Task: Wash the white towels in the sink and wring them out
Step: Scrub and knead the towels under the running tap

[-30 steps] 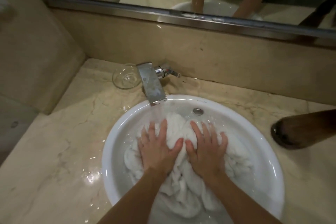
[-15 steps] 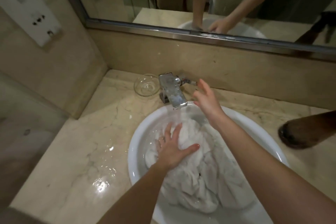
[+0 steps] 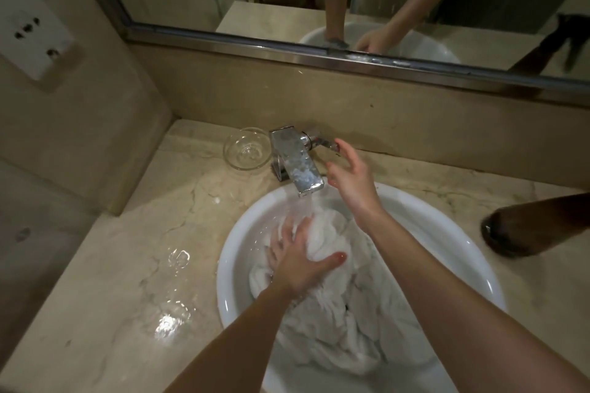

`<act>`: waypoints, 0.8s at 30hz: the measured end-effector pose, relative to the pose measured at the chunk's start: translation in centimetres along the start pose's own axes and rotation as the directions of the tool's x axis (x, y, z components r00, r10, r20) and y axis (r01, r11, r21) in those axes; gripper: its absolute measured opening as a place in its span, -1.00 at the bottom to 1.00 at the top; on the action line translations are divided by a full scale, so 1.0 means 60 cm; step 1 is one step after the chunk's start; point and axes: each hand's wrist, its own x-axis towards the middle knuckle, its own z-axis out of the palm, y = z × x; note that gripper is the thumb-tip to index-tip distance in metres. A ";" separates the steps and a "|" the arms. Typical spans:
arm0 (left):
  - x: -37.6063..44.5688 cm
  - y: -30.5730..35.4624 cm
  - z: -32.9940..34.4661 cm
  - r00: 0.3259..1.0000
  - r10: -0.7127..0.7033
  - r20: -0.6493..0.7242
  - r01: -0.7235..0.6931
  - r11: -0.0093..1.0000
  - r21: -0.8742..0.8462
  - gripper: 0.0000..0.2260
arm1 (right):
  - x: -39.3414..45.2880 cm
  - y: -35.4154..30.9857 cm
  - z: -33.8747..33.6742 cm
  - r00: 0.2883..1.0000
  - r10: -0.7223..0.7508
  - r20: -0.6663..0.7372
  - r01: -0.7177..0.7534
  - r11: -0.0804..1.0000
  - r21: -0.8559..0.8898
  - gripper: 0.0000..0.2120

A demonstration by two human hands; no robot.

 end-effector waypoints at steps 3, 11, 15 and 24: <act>0.003 -0.001 0.003 1.000 0.004 -0.016 -0.004 1.000 -0.005 -0.07 | -0.018 0.006 0.010 0.999 -0.047 0.002 0.047 0.999 -0.002 -0.49; 0.001 -0.004 0.000 0.998 0.055 -0.024 -0.055 0.998 0.012 -0.10 | -0.052 0.036 -0.004 0.983 -0.143 0.116 0.165 0.963 -0.214 -0.32; -0.004 -0.003 -0.003 0.998 0.067 -0.007 -0.067 0.998 0.017 -0.12 | -0.102 0.092 -0.038 0.979 -0.164 0.122 0.204 0.820 -0.535 -0.37; -0.072 0.013 0.027 0.988 0.144 -0.057 -0.116 0.933 0.341 -0.14 | -0.169 0.204 -0.132 0.981 0.132 0.142 0.064 0.471 -0.880 -0.32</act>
